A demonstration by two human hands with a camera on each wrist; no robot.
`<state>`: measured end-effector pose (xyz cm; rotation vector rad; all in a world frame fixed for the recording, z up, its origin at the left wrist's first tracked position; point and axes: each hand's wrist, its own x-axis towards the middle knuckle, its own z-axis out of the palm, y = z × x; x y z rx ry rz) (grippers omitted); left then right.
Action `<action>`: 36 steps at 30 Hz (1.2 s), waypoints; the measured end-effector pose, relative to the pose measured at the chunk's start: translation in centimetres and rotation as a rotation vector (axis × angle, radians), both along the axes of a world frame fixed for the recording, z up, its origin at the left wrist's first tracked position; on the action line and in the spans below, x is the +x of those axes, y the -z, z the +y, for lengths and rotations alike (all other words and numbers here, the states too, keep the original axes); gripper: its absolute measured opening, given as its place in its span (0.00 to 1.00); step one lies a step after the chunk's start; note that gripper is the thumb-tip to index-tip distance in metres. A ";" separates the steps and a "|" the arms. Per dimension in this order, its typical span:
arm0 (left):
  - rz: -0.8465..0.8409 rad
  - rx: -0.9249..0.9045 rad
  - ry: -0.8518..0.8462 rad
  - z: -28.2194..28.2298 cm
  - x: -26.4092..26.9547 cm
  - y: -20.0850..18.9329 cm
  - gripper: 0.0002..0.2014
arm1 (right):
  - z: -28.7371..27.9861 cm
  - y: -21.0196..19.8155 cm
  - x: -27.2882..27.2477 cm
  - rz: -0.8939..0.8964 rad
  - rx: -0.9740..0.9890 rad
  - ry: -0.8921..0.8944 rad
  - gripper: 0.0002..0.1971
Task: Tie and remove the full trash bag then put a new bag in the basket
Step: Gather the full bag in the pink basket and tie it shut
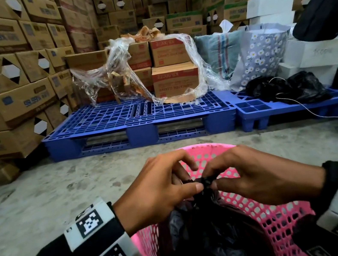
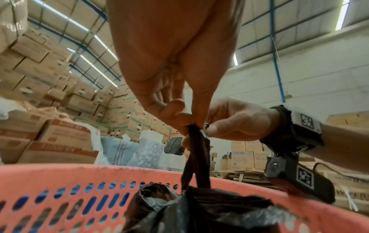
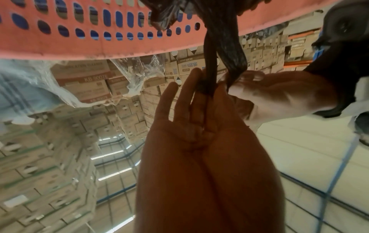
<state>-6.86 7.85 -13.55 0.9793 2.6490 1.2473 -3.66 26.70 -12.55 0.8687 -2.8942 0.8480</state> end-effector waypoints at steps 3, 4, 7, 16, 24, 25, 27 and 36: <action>0.091 -0.157 0.039 0.1 0.1 0.2 0.04 | 0.1 0.0 0.0 -0.011 0.015 0.015 0.07; 0.085 -0.201 0.061 0.0 0.0 0.2 0.04 | 0.1 0.1 0.0 -0.002 0.038 0.017 0.07; -0.157 -0.161 0.180 -0.1 -0.1 -0.2 0.07 | 0.0 0.1 0.2 0.029 0.093 0.034 0.06; -0.369 0.104 0.117 -0.2 -0.5 -0.3 0.06 | -0.6 0.1 1.4 -0.204 -0.304 0.132 0.04; -0.091 -0.001 0.193 -0.9 -1.1 0.3 0.05 | 0.8 -0.1 0.9 -0.088 -0.080 0.145 0.11; 0.013 -0.109 0.222 -1.2 -1.3 0.6 0.05 | 1.5 0.0 0.9 -0.088 0.017 0.156 0.12; 0.161 -0.357 0.304 -2.1 -1.7 0.9 0.05 | 3.0 0.2 1.0 -0.132 0.229 0.176 0.13; 0.155 -0.427 0.182 -3.5 -3.0 -0.4 0.05 | 4.2 -0.2 0.6 0.033 0.265 0.242 0.11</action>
